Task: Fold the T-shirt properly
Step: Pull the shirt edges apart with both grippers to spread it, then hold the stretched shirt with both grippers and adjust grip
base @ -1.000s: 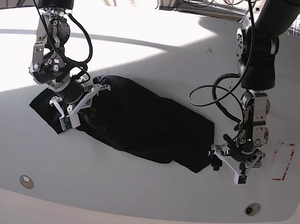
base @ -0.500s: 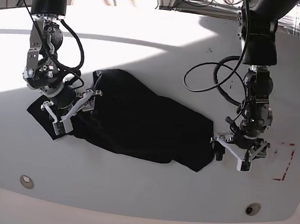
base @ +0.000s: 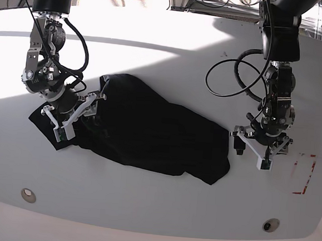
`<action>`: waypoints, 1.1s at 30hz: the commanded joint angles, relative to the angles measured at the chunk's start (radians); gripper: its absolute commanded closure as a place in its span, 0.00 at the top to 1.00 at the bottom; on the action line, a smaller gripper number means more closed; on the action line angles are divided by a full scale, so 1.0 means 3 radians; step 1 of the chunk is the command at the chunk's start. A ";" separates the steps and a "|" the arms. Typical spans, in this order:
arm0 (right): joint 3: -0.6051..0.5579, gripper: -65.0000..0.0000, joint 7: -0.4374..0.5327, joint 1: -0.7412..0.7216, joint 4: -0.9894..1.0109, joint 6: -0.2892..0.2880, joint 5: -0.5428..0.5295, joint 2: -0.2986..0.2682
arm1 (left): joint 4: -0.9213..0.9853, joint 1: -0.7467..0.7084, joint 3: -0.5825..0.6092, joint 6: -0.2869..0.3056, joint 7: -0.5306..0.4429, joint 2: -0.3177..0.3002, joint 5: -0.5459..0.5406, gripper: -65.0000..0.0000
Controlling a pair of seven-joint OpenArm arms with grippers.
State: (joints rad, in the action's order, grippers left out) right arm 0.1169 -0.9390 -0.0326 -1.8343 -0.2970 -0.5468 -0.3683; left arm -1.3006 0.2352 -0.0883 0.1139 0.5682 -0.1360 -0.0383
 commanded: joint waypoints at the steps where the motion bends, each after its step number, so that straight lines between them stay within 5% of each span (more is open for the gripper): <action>1: 0.0017 0.59 0.0074 -0.0063 -0.0061 -0.0030 -0.0036 -0.0038 | -0.0040 0.0032 -0.0005 -0.0019 0.0011 -0.0020 0.0018 0.78; 14: 0.0022 0.59 0.0095 -0.0139 -0.0041 -0.0030 -0.0036 -0.0038 | -0.0424 0.0047 -0.0005 -0.0004 0.0011 -0.0025 -0.0003 0.78; 22: 0.0160 0.60 0.0110 -0.0201 0.0061 -0.0010 -0.0031 -0.0064 | -0.0715 0.0073 -0.0025 0.0390 0.0011 -0.0010 -0.0003 0.78; 33: 0.0467 0.77 0.0110 -0.0323 0.0394 -0.0020 -0.0031 -0.0069 | -0.0705 0.0180 -0.0117 0.0426 0.0016 -0.0004 0.0002 0.78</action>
State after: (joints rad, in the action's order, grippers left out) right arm 0.2394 -0.9241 -0.1108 -1.7096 -0.2962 -0.5465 -0.3763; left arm -1.4960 0.2668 -0.1226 0.2443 0.5961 -0.1326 -0.0341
